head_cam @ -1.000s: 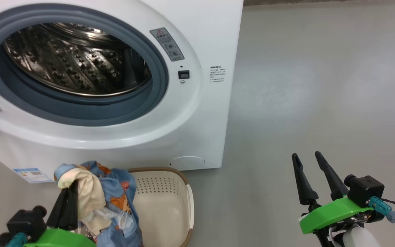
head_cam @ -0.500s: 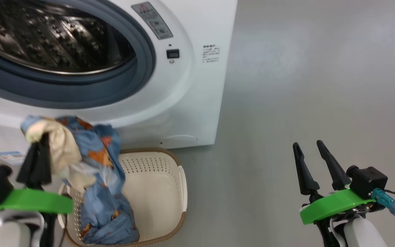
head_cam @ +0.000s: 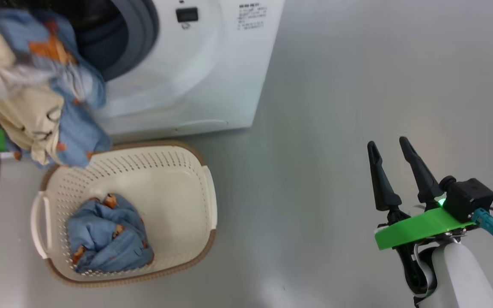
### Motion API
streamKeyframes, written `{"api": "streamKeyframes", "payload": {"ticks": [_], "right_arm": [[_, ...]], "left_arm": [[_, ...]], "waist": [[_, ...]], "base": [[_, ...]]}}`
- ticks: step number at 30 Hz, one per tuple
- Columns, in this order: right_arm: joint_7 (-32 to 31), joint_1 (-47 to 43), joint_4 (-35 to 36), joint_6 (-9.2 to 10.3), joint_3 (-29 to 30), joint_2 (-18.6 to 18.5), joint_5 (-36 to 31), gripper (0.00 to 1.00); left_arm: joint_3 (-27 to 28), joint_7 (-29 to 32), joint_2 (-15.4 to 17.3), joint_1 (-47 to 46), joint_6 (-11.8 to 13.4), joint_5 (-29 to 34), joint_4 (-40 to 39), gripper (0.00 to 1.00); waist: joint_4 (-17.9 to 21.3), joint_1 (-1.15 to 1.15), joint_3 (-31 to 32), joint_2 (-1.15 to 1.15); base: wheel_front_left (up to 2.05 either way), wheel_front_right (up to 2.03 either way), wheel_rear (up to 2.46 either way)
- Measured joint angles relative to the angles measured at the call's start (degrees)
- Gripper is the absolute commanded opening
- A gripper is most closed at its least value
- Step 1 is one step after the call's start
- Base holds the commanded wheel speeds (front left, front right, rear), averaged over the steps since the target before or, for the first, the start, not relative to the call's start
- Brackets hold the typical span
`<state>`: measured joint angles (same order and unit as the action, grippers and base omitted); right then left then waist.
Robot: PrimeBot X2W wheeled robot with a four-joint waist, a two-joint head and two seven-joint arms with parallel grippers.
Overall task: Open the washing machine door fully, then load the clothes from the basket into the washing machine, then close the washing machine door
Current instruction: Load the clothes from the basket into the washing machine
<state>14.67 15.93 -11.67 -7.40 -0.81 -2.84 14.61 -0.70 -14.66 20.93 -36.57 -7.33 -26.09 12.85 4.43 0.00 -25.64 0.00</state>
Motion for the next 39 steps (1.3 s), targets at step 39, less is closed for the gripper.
{"api": "streamKeyframes", "payload": {"ticks": [39], "right_arm": [[0.0, 6.5, 4.1, 0.0, -6.3, 0.2, 10.5, 1.0]], "left_arm": [[-19.8, 0.0, 20.4, -57.0, 0.0, -8.3, 32.2, 0.0]], "waist": [[16.5, 0.0, -24.5, 0.0]], "base": [[0.0, 0.0, 0.0]]}}
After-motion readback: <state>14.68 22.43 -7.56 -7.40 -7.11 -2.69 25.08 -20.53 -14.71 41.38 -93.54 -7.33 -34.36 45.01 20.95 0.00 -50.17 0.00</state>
